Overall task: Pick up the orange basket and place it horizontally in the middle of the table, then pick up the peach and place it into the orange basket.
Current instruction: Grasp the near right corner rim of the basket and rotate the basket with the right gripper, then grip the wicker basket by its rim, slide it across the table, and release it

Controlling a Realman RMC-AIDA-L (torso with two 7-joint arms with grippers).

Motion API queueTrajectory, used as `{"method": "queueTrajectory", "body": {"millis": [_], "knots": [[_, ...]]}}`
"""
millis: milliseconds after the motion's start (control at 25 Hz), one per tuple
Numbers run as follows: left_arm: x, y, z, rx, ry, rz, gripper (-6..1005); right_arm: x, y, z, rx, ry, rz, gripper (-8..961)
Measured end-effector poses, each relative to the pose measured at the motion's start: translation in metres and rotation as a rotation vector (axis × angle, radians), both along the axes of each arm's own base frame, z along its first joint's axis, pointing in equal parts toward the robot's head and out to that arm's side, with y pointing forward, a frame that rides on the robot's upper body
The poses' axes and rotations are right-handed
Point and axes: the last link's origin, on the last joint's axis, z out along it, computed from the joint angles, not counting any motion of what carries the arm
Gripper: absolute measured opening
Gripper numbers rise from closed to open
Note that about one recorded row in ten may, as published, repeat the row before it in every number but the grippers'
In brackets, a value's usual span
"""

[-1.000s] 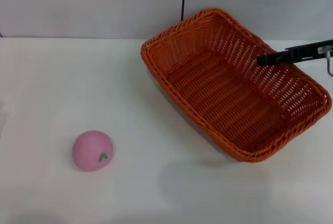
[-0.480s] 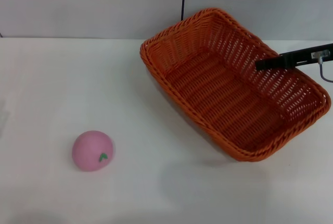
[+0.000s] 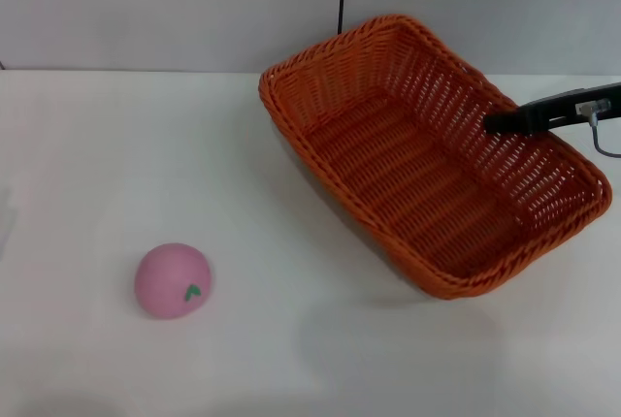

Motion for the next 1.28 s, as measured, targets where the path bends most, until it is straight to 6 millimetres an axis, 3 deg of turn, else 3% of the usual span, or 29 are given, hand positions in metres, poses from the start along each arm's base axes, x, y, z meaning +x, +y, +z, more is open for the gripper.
{"method": "queueTrajectory", "body": {"millis": [240,560,880,1280], "knots": [[0.0,-0.004,0.001,0.005,0.003,-0.006,828,-0.007,-0.004,0.013,-0.01,-0.044,0.111,163],[0.002,-0.012,0.0,0.003,0.01,-0.023,828,-0.029,-0.019,0.033,-0.13,-0.194,0.524,184],[0.009,-0.015,-0.009,-0.05,0.011,-0.068,827,-0.035,-0.015,0.044,-0.133,-0.337,0.796,205],[0.019,-0.013,-0.018,-0.089,-0.006,-0.121,827,-0.047,-0.009,0.028,-0.129,-0.37,1.044,230]]}}
